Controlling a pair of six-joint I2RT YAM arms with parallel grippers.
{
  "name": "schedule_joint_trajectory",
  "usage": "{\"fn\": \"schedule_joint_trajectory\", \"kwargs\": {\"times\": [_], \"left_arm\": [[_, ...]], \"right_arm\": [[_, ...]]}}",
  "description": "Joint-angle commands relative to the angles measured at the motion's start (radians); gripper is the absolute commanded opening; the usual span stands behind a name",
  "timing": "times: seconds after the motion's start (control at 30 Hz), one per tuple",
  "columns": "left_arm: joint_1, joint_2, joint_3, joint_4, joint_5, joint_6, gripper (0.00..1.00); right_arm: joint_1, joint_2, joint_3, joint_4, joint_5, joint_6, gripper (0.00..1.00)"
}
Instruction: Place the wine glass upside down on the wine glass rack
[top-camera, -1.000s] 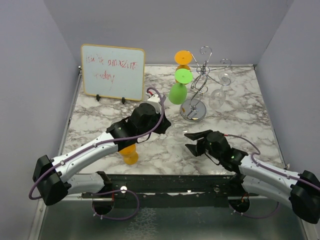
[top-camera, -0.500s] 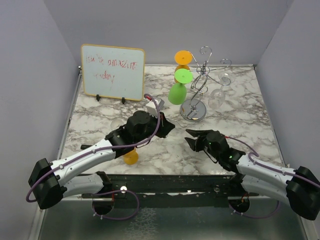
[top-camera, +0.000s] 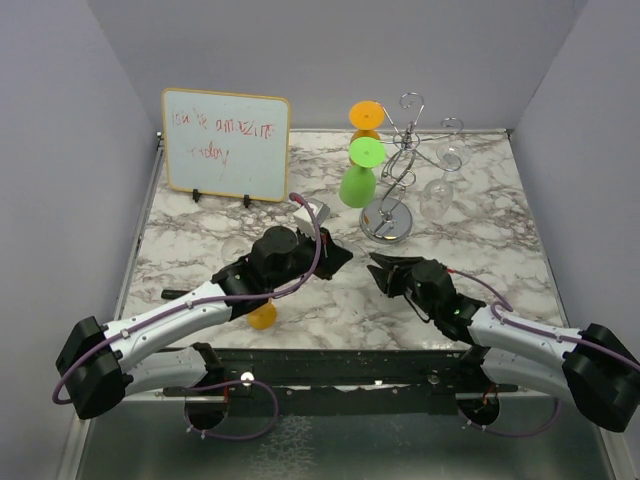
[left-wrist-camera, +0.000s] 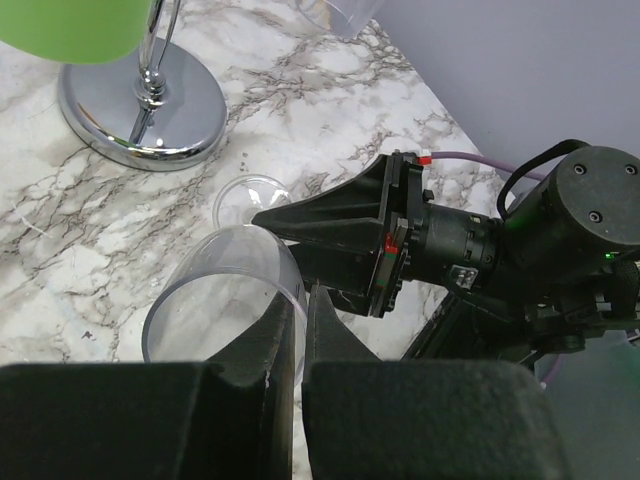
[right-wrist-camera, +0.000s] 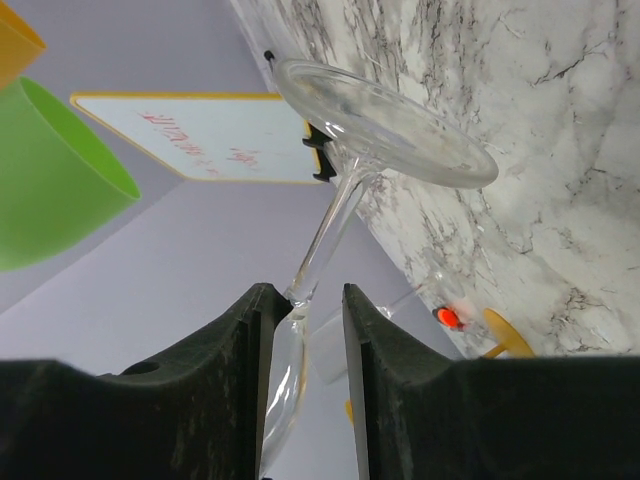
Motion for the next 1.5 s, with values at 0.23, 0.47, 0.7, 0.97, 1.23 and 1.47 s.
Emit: {"fn": "schedule_joint_trajectory", "kwargs": {"times": [0.23,0.47,0.7,0.97,1.23,1.47], "left_arm": [[-0.014,-0.036,-0.019,0.098,0.067,0.004,0.00],[-0.014,-0.043,-0.025,0.096,0.057,0.007,0.00],[-0.014,-0.041,-0.025,0.094,0.045,0.009,0.00],[-0.014,-0.055,-0.032,0.069,0.004,-0.004,0.46],[-0.014,-0.128,-0.032,-0.025,-0.153,-0.046,0.85],[-0.014,-0.146,0.095,-0.169,-0.212,-0.103,0.89]], "right_arm": [[0.000,0.013,0.012,0.040,0.047,0.085,0.40],[0.000,0.018,0.009,0.050,0.064,0.082,0.46],[0.000,0.016,0.008,0.063,0.052,0.065,0.11],[0.000,0.010,-0.008,0.062,0.063,0.043,0.01],[-0.002,-0.075,-0.041,0.007,0.146,-0.149,0.01],[-0.003,-0.223,-0.063,0.023,0.223,-0.479,0.01]]}}
